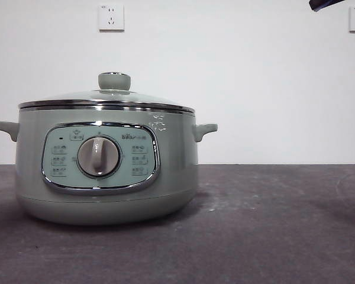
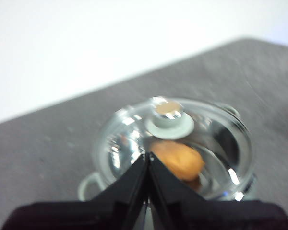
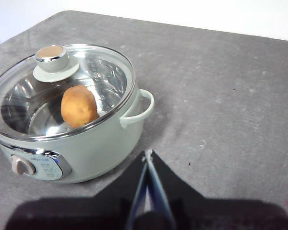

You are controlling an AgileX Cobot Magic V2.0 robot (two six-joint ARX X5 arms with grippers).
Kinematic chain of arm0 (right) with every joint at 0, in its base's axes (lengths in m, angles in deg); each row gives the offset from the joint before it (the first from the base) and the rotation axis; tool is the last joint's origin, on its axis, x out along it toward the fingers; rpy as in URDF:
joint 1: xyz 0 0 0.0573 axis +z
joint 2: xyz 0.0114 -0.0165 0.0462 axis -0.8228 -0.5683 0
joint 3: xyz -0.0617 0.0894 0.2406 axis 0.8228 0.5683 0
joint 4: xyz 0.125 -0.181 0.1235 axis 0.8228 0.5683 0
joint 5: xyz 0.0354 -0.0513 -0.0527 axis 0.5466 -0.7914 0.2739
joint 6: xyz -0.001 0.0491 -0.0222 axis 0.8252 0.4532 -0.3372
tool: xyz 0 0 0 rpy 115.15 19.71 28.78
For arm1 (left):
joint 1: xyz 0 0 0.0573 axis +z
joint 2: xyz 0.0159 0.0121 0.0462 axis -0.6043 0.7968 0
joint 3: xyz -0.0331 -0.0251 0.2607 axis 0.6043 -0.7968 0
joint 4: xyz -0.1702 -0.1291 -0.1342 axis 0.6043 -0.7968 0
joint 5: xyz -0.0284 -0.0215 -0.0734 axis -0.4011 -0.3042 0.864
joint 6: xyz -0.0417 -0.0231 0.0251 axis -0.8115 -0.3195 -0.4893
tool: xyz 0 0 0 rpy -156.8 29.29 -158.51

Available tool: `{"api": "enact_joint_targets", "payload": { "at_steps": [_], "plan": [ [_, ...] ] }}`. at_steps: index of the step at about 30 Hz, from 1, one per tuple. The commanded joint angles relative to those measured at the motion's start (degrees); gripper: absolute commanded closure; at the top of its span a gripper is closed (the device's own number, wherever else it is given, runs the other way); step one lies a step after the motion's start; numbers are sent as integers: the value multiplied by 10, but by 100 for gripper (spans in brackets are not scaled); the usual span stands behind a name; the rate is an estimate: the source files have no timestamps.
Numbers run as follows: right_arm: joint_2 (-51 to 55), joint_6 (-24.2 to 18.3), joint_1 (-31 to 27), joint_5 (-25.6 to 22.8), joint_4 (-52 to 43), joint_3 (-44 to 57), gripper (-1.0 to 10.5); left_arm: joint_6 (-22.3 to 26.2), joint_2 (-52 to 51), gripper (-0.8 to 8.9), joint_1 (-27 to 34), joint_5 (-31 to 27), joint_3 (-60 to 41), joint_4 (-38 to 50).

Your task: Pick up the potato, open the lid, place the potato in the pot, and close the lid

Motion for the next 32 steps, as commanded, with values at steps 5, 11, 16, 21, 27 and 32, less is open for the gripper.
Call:
{"api": "enact_joint_targets", "payload": {
  "at_steps": [5,11,16,21,27,32],
  "plan": [
    [0,6,0,-2,-2,2,946,7,-89,817,105,28,-134,76],
    [0,6,0,-2,-2,2,946,3,-145,817,154,45,-247,161],
    [0,6,0,-2,-2,2,946,-5,-182,817,172,44,-309,177],
    [0,6,0,-2,-1,2,946,-17,-206,817,180,45,-349,176],
    [0,6,0,-2,2,2,946,-22,-206,817,187,44,-351,136],
    [0,6,0,-2,8,2,946,-25,-206,817,191,45,-351,139]
  ]
}}
